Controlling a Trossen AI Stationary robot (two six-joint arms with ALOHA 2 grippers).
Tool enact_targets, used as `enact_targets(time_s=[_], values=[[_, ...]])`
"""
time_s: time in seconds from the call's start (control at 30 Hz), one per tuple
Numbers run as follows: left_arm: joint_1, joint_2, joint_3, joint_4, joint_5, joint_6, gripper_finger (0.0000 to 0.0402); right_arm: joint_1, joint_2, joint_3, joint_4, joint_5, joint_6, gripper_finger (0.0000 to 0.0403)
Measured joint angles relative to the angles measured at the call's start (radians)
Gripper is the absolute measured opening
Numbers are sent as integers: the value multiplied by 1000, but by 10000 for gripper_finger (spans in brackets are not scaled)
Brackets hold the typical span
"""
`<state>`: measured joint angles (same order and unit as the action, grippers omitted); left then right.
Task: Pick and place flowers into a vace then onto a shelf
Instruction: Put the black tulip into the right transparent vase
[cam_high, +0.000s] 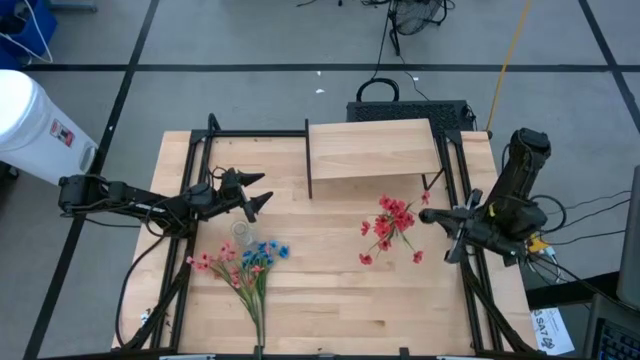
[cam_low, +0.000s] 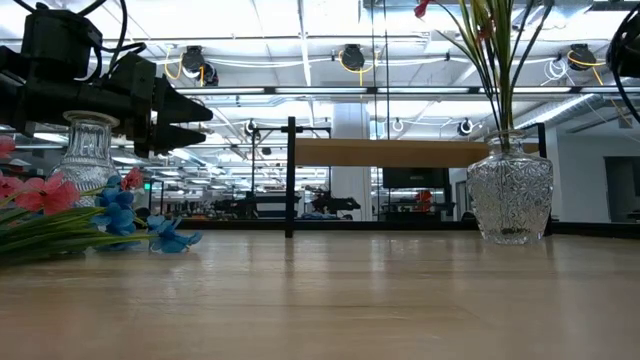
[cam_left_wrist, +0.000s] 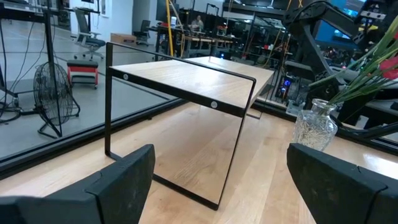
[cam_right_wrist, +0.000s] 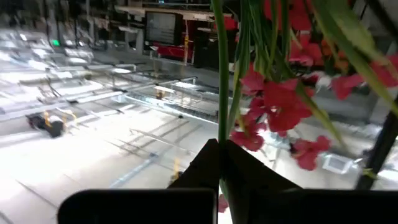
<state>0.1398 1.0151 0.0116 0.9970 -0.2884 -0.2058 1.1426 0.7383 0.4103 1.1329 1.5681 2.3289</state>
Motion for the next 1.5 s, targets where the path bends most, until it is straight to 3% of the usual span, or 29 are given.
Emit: enact_targets(time_s=[0.37,0.5,1.07,1.37,1.5], values=[[0,0,0,0,0,0,365,-118,6,-124,28,-130,242,0],[0,0,0,0,0,0,365,-135,6,-160,85,-125,188,0],[0,0,0,0,0,0,365,-133,6,-199,144,-140,396,0],[0,0,0,0,0,0,365,-133,6,-172,233,-176,162,0],[0,0,0,0,0,0,365,-133,6,-153,232,-183,162,0]])
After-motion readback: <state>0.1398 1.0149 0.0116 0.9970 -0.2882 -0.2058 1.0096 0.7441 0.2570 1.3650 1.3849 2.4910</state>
